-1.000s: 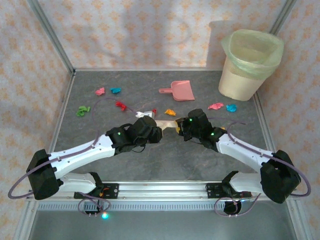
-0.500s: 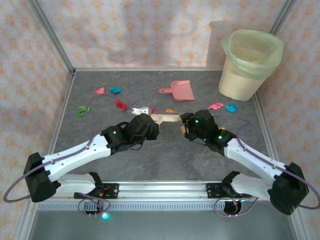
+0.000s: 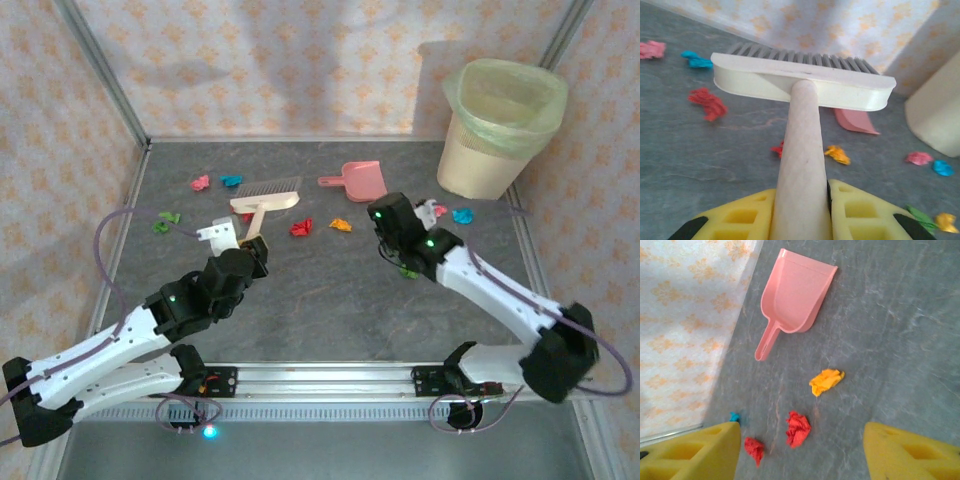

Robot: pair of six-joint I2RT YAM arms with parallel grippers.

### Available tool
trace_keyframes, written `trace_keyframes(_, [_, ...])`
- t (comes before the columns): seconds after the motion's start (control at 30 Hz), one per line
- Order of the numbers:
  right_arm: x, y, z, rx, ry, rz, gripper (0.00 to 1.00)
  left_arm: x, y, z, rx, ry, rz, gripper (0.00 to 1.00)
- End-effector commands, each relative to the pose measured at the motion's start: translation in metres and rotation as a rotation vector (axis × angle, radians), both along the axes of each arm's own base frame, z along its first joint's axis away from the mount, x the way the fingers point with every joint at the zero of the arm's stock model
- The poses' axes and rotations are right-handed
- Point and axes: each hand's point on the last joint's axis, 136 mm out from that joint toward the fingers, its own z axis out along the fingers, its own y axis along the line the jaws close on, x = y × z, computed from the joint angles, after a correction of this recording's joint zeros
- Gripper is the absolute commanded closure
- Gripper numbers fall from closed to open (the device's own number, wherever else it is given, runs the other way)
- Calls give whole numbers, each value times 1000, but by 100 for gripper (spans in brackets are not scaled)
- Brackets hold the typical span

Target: Sweep away the paper scraps from the table

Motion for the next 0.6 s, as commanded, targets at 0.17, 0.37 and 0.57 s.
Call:
trace_keyframes(0.17, [79, 44, -39, -172, 122, -57, 35, -8, 62, -5, -14, -160, 256, 100])
trace_keyframes(0.37, [133, 99, -79, -164, 246, -58, 35, -21, 87, -3, -62, -213, 318, 100])
trace_keyframes(0.57, [169, 116, -83, -195, 254, -109, 33, -19, 82, -6, -48, -188, 304, 100])
